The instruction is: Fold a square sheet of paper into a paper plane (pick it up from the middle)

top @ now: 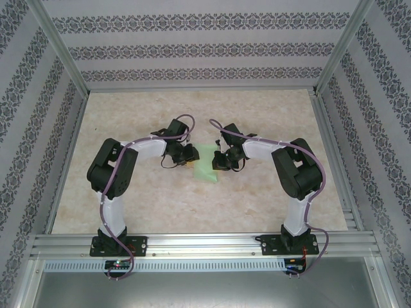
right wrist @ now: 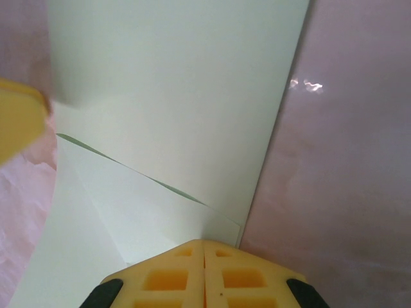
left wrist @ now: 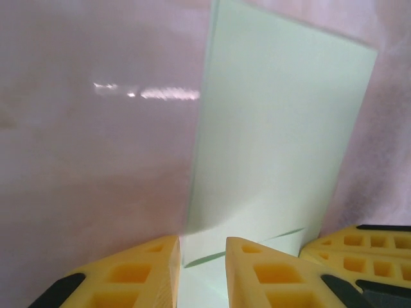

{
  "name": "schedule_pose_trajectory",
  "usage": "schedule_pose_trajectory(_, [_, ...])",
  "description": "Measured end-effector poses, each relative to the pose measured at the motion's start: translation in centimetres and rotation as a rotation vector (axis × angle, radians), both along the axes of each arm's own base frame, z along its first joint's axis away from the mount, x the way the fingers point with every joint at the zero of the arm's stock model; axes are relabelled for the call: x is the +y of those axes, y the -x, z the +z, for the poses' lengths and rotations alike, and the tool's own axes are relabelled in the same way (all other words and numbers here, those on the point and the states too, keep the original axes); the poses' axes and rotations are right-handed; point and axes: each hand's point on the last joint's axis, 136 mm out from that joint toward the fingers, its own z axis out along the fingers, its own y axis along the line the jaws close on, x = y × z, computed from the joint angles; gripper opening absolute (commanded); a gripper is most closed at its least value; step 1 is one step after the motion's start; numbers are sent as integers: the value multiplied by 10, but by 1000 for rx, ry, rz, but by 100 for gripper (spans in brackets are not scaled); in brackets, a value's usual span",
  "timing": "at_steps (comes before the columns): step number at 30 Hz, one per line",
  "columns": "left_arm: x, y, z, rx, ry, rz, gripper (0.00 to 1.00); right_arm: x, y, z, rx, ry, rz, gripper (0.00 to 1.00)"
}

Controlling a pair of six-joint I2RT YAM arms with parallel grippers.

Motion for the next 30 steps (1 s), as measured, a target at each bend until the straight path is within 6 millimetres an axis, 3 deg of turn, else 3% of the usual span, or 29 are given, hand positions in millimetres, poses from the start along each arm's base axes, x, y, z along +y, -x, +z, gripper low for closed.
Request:
schedule_pose_trajectory(3, [1, -3, 16, -37, 15, 0, 25, 0, 0, 0, 0, 0, 0, 7])
schedule_pose_trajectory(7, [-15, 4, 43, -94, 51, -42, 18, 0, 0, 0, 0, 0, 0, 7])
schedule_pose_trajectory(9, [-25, 9, 47, -100, 68, -67, 14, 0, 0, 0, 1, 0, 0, 6])
schedule_pose_trajectory(16, [-46, 34, 20, -26, 66, -128, 6, 1, 0, 1, 1, -4, 1, 5])
schedule_pose_trajectory(22, [-50, 46, -9, 36, 30, -149, 4, 1, 0, 2, 2, -9, 2, 5])
schedule_pose_trajectory(30, [-49, 44, -10, 42, 18, -140, 2, 2, 0, 3, 0, -15, 3, 5])
